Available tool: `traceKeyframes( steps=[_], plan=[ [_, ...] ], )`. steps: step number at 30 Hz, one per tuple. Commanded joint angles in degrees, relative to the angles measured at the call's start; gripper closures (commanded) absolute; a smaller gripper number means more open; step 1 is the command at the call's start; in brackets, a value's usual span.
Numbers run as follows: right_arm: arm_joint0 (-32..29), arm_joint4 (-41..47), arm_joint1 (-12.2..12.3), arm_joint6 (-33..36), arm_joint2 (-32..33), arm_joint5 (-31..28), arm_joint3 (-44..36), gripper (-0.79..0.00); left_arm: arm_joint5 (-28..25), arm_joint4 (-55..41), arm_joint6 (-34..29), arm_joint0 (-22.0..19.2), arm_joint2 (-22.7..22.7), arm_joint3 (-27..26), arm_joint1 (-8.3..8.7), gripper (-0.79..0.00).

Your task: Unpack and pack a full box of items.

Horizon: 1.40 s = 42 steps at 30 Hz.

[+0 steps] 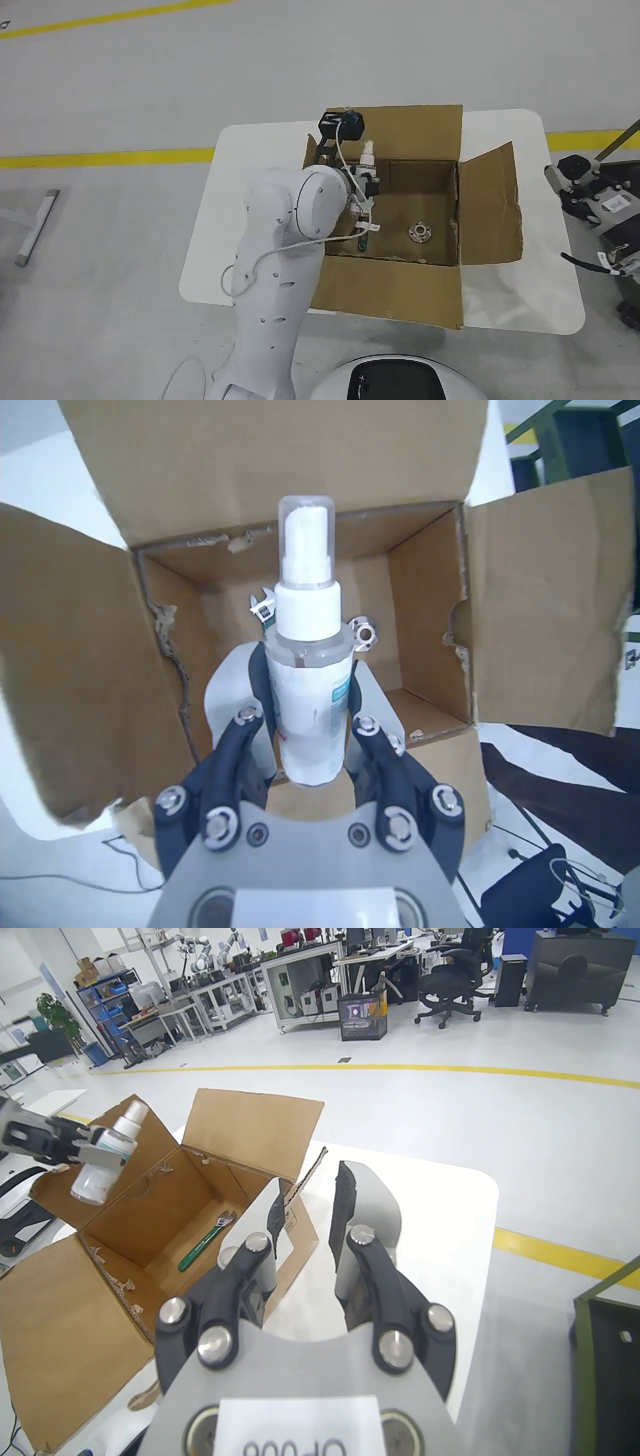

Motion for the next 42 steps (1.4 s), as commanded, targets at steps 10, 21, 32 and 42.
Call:
traceKeyframes(
  steps=[10, 21, 32, 42],
  plan=[
    [1.0, -0.4, 0.0, 0.3, -1.2, -0.4, 0.9, -0.225, -2.7, 2.1, 0.0, 0.5, -10.2, -9.1, 2.66, 0.0],
    [2.1, 0.0, 0.0, -0.3, -2.0, -1.0, 1.0, 0.0, -3.4, 2.9, 0.0, 2.3, -13.3, -10.8, 4.27, 0.0],
    [2.2, 1.2, -0.1, -3.5, -2.6, -3.8, 0.2, 0.0, -3.4, 2.9, 0.0, 2.3, -13.3, -10.8, 4.27, 0.0],
    [1.5, 1.0, -0.1, -3.5, -2.2, -4.0, 0.7, 0.0, -11.7, 8.2, 1.9, 4.0, -18.2, -14.7, 6.17, 0.0]
  ],
)
